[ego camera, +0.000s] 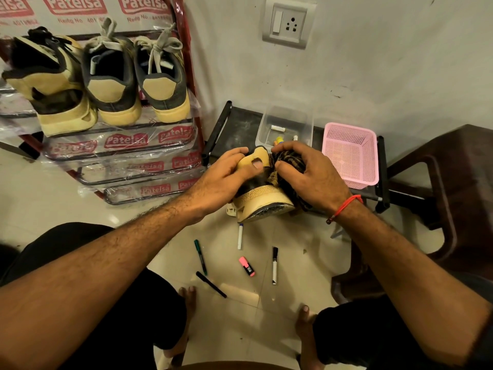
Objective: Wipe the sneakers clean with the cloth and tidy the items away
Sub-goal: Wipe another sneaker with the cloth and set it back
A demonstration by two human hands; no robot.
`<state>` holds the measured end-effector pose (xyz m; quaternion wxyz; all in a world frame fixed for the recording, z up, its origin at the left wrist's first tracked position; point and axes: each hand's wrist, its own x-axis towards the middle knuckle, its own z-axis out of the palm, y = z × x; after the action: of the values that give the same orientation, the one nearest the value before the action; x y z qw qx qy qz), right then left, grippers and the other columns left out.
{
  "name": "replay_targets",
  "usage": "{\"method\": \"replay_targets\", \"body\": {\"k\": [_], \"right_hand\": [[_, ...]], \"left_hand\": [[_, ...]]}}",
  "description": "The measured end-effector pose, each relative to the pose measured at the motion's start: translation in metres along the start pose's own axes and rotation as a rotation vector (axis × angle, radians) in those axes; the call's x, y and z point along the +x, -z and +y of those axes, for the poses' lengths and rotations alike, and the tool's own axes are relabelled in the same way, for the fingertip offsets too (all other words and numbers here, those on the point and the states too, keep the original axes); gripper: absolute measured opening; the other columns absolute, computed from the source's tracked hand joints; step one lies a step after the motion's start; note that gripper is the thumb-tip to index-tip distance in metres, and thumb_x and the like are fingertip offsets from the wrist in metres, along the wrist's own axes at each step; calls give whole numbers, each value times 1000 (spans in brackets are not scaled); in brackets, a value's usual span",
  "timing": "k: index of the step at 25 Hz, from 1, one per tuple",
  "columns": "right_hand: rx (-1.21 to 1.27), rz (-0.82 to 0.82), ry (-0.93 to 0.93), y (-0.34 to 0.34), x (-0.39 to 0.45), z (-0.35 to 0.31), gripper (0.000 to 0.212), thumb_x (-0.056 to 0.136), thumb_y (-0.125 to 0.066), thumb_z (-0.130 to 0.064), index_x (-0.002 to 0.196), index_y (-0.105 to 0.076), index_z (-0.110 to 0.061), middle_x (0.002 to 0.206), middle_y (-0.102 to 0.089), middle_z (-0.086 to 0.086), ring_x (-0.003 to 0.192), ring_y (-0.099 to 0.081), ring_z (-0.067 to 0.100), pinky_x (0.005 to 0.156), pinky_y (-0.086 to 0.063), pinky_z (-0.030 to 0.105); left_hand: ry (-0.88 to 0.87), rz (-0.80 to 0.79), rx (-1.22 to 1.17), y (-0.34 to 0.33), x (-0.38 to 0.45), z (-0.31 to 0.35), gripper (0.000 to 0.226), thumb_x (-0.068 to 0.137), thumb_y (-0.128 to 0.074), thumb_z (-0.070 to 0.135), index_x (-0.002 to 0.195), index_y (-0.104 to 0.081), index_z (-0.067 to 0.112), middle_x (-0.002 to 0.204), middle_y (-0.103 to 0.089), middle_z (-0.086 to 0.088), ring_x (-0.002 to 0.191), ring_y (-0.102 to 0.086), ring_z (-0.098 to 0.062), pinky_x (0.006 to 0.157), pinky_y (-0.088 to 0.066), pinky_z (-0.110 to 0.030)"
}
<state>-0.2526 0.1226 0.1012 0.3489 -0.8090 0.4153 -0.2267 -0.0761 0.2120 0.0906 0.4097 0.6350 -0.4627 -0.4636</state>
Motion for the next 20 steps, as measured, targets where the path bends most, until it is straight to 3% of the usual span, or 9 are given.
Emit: {"method": "replay_targets", "body": {"k": [4,8,11,14,18,20], "right_hand": [[7,-23,4,0,0,2,27,94,-62,-25,121,-63,-22,111,-65,-3,100,-63,13,86,-54,24],[-25,32,83,-2,-4,-4,20,91,-65,-23,110,-68,-19,105,-66,-3,96,-63,11,88,-56,28],[-85,-49,372,-8,-20,-26,21,86,-66,-23,105,-69,-15,103,-66,-2,97,-60,11,88,-51,23],[-226,-221,607,-17,-28,-31,22,86,-70,-19,108,-68,-15,111,-66,0,106,-59,15,98,-47,27],[-292,-61,369,-1,-1,-1,15,89,-66,-19,102,-70,-13,100,-66,4,94,-59,18,88,-53,42],[-273,-33,351,-1,-3,0,14,89,-67,-17,101,-71,-13,100,-65,4,94,-58,17,88,-53,41]], "left_hand": [[8,24,8,0,1,0,11,104,-46,43,113,-52,45,145,-47,6,126,-54,-16,103,-52,-45],[12,86,67,1,4,-4,44,104,-44,47,143,-51,26,148,-48,4,130,-52,-18,107,-48,-49],[-9,100,95,1,3,-6,49,105,-44,48,144,-52,20,142,-55,2,125,-57,-15,106,-50,-44],[-22,64,83,-1,-1,-4,36,106,-44,37,134,-60,20,118,-65,9,102,-63,-3,90,-54,-24],[-1,96,17,-4,2,-4,34,105,-47,39,134,-62,28,114,-70,11,106,-66,-9,90,-57,-34],[-8,113,6,-6,3,-4,31,105,-47,38,127,-67,29,103,-71,12,99,-68,-9,86,-58,-33]]}}
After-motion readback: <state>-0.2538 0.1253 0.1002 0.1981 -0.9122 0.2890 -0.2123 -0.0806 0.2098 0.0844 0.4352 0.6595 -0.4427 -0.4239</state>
